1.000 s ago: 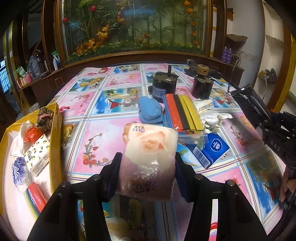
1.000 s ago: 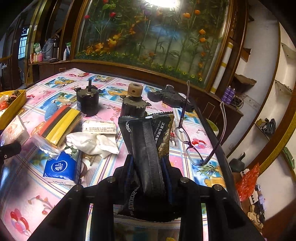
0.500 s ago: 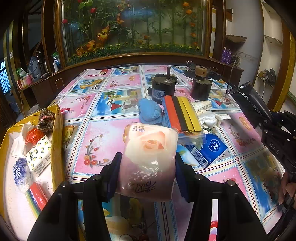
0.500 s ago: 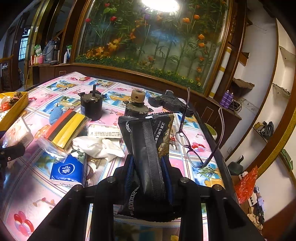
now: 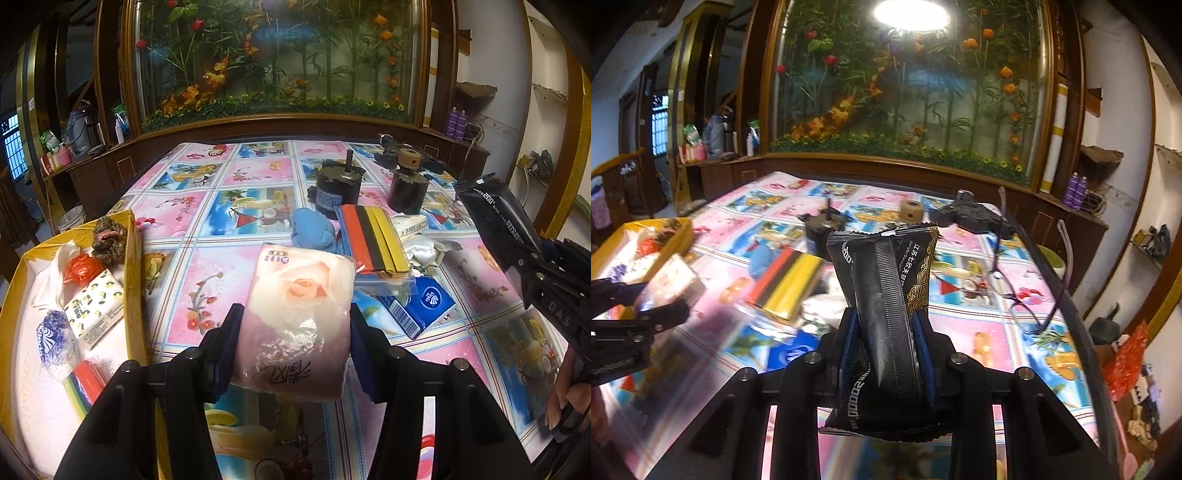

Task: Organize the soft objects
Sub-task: 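Carry the pink tissue pack and black snack bag over the tray with both grippers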

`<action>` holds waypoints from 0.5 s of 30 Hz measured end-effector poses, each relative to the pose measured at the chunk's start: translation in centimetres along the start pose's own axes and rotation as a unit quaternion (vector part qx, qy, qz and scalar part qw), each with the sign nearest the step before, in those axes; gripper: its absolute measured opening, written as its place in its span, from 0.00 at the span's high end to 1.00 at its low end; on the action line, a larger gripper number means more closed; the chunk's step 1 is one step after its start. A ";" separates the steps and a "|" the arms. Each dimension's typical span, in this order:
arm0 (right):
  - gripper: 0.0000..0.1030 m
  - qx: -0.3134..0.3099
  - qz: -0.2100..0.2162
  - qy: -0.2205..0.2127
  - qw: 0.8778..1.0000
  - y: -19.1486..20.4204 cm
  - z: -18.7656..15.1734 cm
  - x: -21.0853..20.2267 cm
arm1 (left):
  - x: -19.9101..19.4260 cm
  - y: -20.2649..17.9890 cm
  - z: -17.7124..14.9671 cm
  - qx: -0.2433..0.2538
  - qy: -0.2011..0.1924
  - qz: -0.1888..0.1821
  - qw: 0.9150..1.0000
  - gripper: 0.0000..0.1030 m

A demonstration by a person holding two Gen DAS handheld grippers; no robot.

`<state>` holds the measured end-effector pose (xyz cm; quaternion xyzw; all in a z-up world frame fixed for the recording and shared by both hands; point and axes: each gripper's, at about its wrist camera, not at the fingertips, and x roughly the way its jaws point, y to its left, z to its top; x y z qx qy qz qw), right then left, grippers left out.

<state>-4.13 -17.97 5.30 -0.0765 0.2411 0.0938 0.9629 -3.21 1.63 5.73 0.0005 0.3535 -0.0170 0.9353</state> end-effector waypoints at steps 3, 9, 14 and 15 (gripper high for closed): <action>0.69 0.000 0.030 -0.005 1.000 1.3 0.0 -0.3 | -0.4 0.4 0.1 -0.002 -0.006 0.004 1.000 0.49; 0.68 -0.010 0.072 0.000 0.997 4.4 0.0 -0.3 | -1.1 1.5 0.1 -0.009 -0.017 0.015 1.000 0.49; 0.68 -0.016 0.100 0.012 0.995 6.3 0.0 0.0 | -1.9 2.7 -0.1 -0.016 -0.028 0.029 0.999 0.48; 0.68 -0.016 0.105 0.013 0.994 6.4 0.0 0.0 | -2.0 3.0 -0.1 -0.020 -0.030 0.031 0.999 0.48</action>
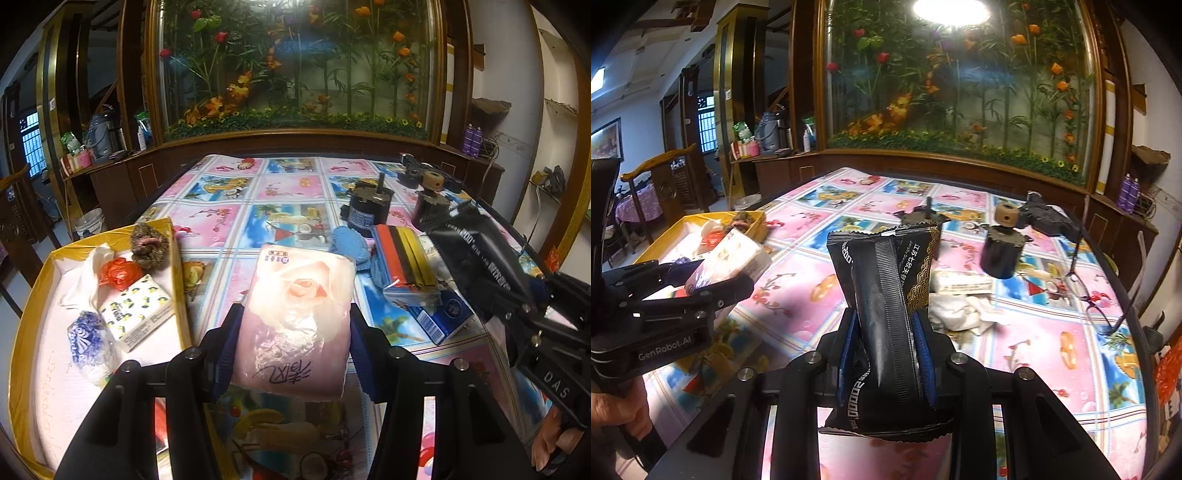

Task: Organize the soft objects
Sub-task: 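Carry the pink tissue pack and black snack bag over the tray with both grippers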

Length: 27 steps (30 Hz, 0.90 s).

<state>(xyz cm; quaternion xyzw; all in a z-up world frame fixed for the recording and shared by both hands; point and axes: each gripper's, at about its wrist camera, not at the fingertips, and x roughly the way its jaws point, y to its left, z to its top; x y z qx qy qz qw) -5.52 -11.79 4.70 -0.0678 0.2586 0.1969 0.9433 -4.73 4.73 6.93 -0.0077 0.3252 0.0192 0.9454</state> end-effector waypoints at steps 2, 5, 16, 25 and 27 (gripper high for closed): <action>0.68 -0.006 0.009 0.005 1.000 1.0 0.1 0.3 | -0.2 0.7 0.0 -0.006 -0.003 0.003 1.000 0.48; 0.68 -0.014 0.020 0.010 1.000 2.1 0.1 0.5 | -0.7 1.7 0.0 -0.015 -0.008 0.010 1.000 0.48; 0.68 -0.048 0.059 0.024 0.997 6.4 1.0 1.5 | -1.9 5.8 -0.6 -0.050 -0.017 0.032 0.998 0.48; 0.68 -0.066 0.116 0.043 0.990 11.0 2.7 3.0 | -2.7 10.4 -1.5 -0.089 -0.015 0.062 0.994 0.48; 0.68 -0.069 0.125 0.047 0.989 12.0 3.0 3.3 | -2.9 11.7 -1.9 -0.100 -0.013 0.071 0.992 0.48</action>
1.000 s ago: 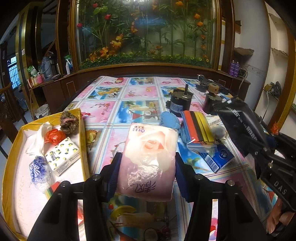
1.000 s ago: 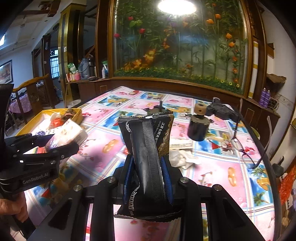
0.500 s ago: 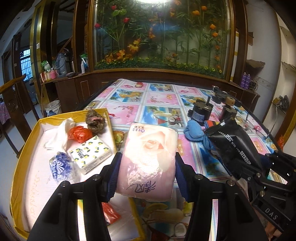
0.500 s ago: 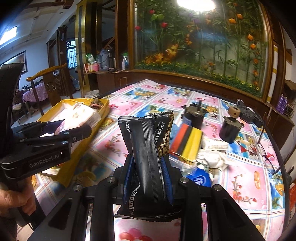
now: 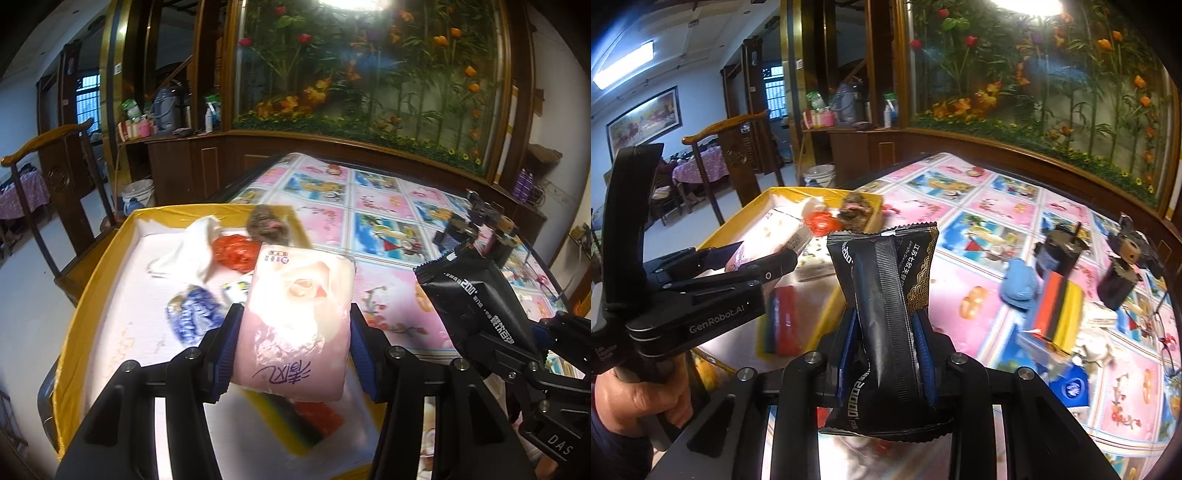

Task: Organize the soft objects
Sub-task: 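Carry the pink tissue pack and black snack bag over the tray with both grippers, then open both grippers to release the pink pack and black bag into the tray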

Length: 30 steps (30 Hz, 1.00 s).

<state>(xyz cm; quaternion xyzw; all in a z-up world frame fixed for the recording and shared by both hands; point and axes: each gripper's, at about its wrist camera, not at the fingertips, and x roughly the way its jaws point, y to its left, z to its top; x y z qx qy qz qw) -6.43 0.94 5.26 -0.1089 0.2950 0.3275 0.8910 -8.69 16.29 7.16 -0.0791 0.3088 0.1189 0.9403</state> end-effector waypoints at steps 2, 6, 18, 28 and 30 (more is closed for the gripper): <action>0.68 -0.006 0.013 0.005 1.000 1.1 0.5 0.6 | -0.1 1.5 -0.2 -0.011 0.002 0.009 1.000 0.48; 0.68 -0.014 0.034 0.015 0.999 2.9 1.4 1.7 | -0.1 4.6 -0.7 -0.039 0.011 0.027 0.999 0.48; 0.68 0.013 0.122 0.090 0.988 7.5 3.2 7.5 | -0.3 9.7 -2.4 -0.079 0.031 0.066 0.994 0.48; 0.68 0.009 0.123 0.117 0.985 9.9 3.0 10.7 | -0.1 10.6 -2.8 -0.081 0.042 0.079 0.993 0.48; 0.68 -0.001 0.115 0.114 0.987 10.2 3.2 11.0 | -0.1 10.6 -2.9 -0.079 0.043 0.080 0.993 0.48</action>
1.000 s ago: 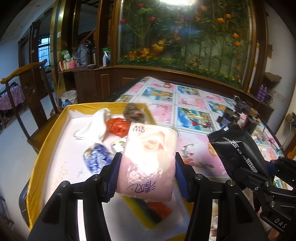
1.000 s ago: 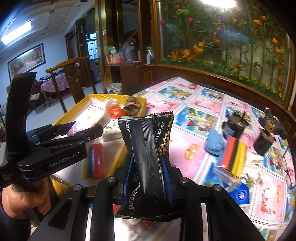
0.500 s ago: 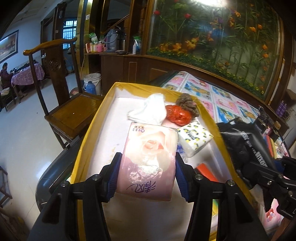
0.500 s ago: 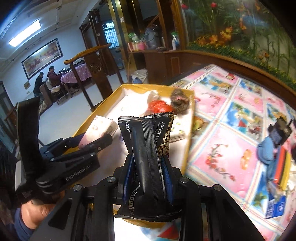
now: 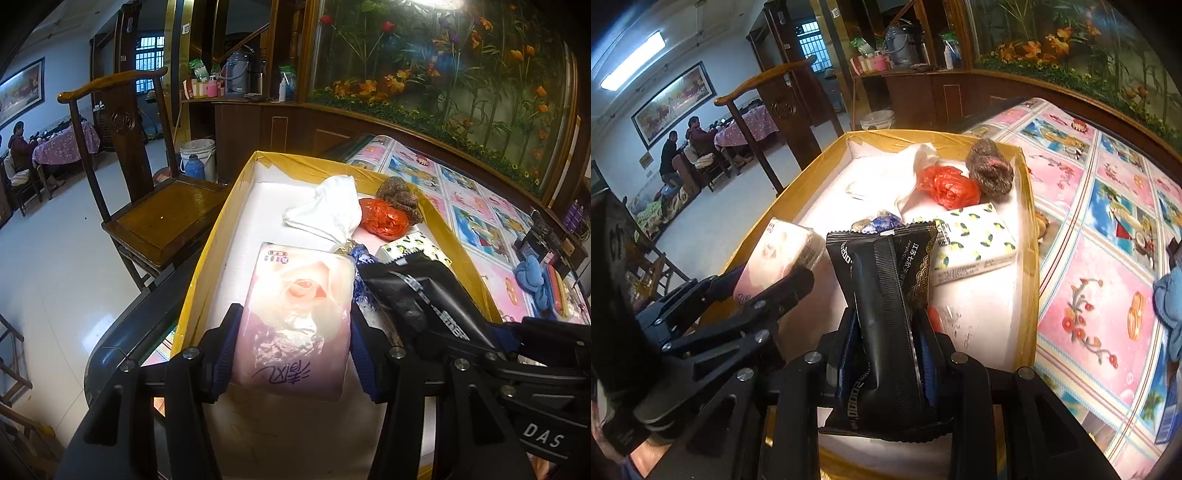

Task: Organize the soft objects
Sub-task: 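Open both grippers to release the pink pack and black bag into the tray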

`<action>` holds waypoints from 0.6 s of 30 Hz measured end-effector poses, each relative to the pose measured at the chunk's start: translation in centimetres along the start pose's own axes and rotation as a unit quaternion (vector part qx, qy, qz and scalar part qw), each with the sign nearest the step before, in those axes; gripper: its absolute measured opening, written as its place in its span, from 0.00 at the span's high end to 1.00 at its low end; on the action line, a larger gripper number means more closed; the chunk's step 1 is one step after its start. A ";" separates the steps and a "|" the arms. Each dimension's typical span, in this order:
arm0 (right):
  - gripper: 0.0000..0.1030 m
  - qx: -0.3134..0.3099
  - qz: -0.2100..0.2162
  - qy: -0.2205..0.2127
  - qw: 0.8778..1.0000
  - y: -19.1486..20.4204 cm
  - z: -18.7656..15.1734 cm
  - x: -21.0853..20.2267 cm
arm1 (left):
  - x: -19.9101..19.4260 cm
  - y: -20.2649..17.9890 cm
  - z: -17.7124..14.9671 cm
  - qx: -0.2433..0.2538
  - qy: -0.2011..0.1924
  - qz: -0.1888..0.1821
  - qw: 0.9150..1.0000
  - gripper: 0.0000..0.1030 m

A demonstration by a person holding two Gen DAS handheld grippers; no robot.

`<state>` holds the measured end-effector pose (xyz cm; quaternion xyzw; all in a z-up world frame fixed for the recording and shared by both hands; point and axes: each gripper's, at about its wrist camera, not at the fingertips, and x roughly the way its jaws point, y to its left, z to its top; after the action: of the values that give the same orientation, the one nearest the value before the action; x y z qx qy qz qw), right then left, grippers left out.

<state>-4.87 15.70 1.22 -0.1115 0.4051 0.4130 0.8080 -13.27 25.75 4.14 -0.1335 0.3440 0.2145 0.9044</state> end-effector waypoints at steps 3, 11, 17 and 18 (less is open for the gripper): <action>0.67 -0.007 -0.007 -0.002 1.000 0.0 0.3 0.3 | -0.1 0.0 0.0 0.000 0.001 0.000 1.000 0.48; 0.59 0.007 0.023 0.002 1.000 -0.9 0.4 0.0 | -0.3 0.0 -0.4 0.001 0.006 -0.001 1.000 0.45; 0.57 0.017 0.038 0.001 0.999 -1.1 0.2 -0.4 | -0.5 -0.1 -0.5 -0.002 0.009 -0.003 1.000 0.43; 0.57 0.018 0.038 0.000 0.999 -1.1 0.1 -0.5 | -0.6 0.0 -0.5 -0.001 0.009 -0.003 1.000 0.43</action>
<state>-4.14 14.76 1.50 -0.0814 0.4159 0.4365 0.7936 -13.91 25.37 4.21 -0.1376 0.3518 0.2114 0.9015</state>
